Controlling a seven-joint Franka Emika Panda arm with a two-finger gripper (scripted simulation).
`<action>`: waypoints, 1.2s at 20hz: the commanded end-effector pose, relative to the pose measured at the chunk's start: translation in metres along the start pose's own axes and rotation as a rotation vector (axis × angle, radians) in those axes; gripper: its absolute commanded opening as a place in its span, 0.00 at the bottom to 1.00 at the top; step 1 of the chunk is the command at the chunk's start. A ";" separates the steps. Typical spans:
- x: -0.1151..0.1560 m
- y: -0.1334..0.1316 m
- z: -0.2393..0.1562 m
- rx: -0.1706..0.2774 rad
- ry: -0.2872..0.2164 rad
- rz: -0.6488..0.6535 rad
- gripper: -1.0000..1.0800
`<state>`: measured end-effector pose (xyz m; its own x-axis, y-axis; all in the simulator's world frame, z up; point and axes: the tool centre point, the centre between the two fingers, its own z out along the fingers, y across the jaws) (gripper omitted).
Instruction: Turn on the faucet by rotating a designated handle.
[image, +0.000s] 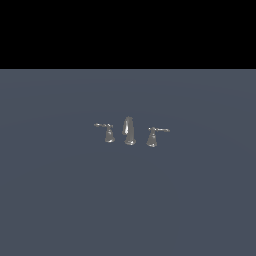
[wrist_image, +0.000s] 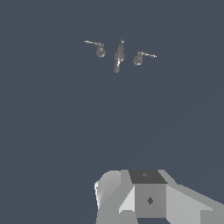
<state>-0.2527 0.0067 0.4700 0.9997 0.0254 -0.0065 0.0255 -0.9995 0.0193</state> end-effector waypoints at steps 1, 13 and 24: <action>0.000 0.000 0.000 0.000 0.000 0.000 0.00; 0.019 -0.009 0.021 0.002 -0.001 0.092 0.00; 0.071 -0.023 0.076 0.007 -0.003 0.335 0.00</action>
<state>-0.1911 0.0281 0.4024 0.9639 -0.2664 -0.0042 -0.2663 -0.9638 0.0155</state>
